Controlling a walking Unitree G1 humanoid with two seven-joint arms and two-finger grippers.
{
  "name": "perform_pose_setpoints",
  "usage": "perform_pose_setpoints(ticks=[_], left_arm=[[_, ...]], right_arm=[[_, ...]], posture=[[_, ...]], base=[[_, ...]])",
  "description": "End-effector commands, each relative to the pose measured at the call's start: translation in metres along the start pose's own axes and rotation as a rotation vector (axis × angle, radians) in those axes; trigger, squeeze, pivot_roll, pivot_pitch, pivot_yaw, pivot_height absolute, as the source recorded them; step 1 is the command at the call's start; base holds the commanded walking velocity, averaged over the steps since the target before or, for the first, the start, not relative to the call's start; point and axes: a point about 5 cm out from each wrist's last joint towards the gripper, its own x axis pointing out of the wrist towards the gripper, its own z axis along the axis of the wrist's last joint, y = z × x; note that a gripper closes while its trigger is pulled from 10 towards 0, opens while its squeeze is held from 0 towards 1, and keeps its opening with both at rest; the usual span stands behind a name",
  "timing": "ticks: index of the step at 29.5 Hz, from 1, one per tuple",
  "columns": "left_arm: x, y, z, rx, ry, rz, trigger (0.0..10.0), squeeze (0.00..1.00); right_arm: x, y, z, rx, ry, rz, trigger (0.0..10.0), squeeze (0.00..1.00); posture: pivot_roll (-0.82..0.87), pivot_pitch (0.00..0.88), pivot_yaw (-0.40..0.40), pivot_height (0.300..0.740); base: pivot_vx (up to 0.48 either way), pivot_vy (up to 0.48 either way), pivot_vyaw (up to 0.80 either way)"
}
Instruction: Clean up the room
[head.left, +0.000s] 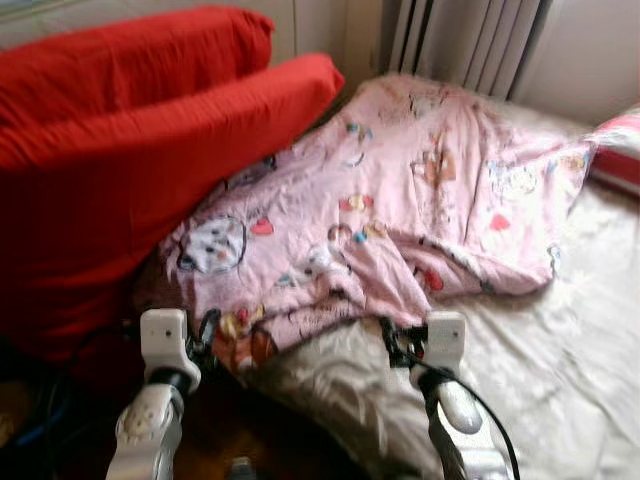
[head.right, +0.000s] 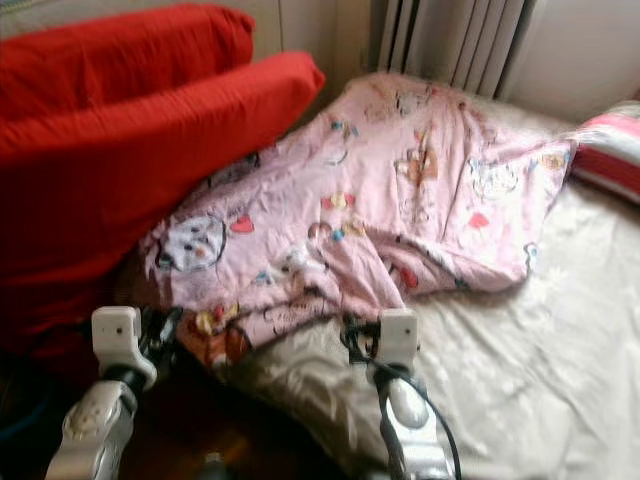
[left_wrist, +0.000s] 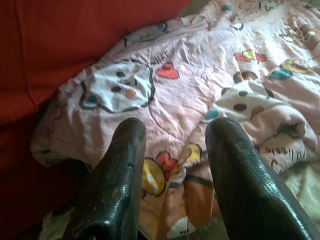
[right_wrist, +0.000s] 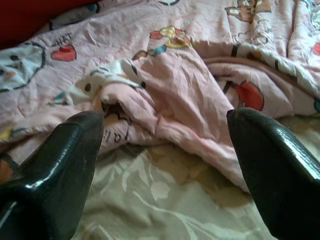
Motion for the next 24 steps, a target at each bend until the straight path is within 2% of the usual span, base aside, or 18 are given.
perform_pose_setpoints(ticks=[1, 24], left_arm=[[-0.0026, 0.0006, -0.0035, 0.000, 0.022, 0.004, 10.0, 0.00], [0.0010, -0.0068, -0.0027, -0.007, 0.036, -0.038, 10.0, 0.00]], right_arm=[[-0.0032, 0.0011, -0.0025, 0.007, -0.002, 0.003, 10.0, 0.00], [-0.0037, 0.0041, -0.0033, 0.024, -0.005, 0.013, 10.0, 0.00]], posture=[[0.10, 0.245, -0.001, 0.595], [0.10, 0.225, 0.009, 0.595]], base=[[0.000, 0.000, 0.00], [0.000, 0.000, 0.00]])
